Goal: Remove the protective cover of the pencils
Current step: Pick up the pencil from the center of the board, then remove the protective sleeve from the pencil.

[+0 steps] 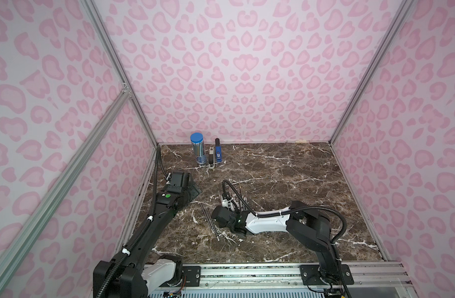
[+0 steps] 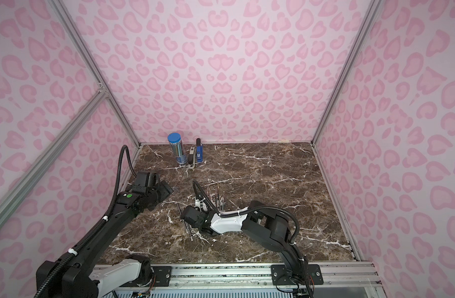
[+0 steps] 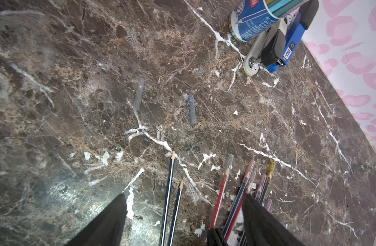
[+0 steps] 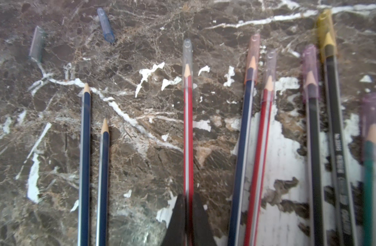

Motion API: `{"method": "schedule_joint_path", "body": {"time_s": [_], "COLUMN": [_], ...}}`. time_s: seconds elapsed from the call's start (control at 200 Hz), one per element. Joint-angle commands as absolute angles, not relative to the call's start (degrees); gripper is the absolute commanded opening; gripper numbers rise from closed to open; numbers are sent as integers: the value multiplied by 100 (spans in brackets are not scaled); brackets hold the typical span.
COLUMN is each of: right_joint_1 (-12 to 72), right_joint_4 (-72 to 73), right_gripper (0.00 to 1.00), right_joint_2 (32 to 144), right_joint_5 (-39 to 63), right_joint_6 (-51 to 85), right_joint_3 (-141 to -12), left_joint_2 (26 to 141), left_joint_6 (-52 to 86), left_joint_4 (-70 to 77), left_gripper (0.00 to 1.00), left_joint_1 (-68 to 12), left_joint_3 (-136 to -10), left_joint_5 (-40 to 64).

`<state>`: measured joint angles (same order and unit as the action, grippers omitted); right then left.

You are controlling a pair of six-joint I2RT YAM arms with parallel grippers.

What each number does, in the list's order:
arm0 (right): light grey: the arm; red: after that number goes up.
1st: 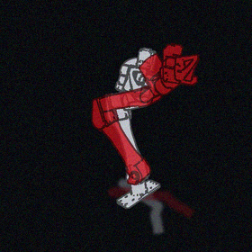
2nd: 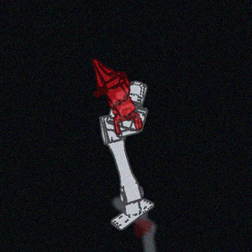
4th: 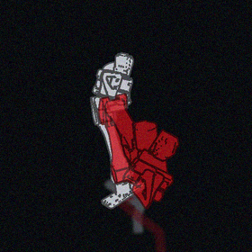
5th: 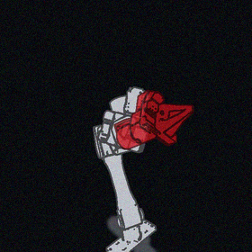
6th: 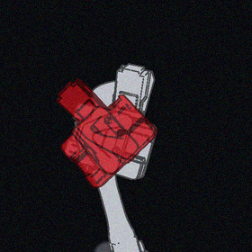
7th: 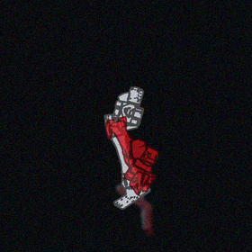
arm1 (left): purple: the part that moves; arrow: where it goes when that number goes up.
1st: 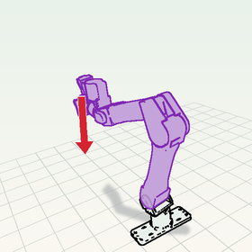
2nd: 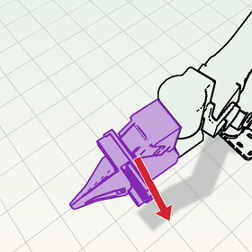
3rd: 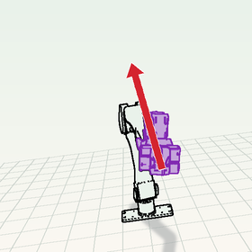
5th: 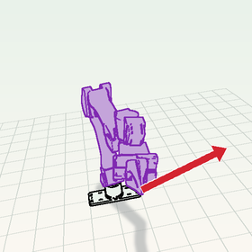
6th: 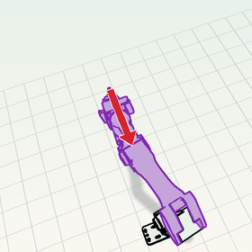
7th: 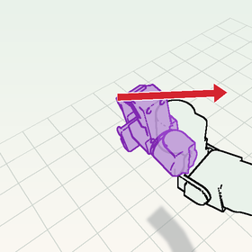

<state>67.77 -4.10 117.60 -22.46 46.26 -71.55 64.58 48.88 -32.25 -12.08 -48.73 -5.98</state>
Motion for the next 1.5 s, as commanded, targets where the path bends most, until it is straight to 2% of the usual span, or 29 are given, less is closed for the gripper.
{"method": "schedule_joint_path", "body": {"time_s": [0.0, 0.245, 0.805, 1.17, 1.36, 1.495], "right_joint_1": [6776, 6779, 7055, 7202, 7240, 7284], "right_joint_4": [-447, -255, 402, 2104, 2057, 2111], "right_gripper": [4, 3, 2, 4, 4, 4], "right_joint_2": [11760, 11563, 10672, 9877, 9804, 9714], "right_joint_5": [-2360, -2241, -2462, -2144, -2170, -2155], "right_joint_6": [4527, 4406, 4299, 3793, 3762, 3729], "right_joint_3": [-7193, -7119, -6272, -5069, -5154, -5138], "left_joint_2": [6385, 6154, 5540, 5570, 5621, 5787], "left_joint_6": [4419, 4263, 4296, 4289, 4535, 4519], "left_joint_4": [-2664, -2220, -2262, -1502, -799, -717], "left_gripper": [85, 85, 84, 74, 71, 69], "left_joint_1": [-1204, -1204, -1202, -1204, -1212, -1222], "left_joint_3": [-4766, -4514, -4339, -4111, -3831, -3797], "left_joint_5": [-143, 160, 410, 1622, 1997, 1892]}}
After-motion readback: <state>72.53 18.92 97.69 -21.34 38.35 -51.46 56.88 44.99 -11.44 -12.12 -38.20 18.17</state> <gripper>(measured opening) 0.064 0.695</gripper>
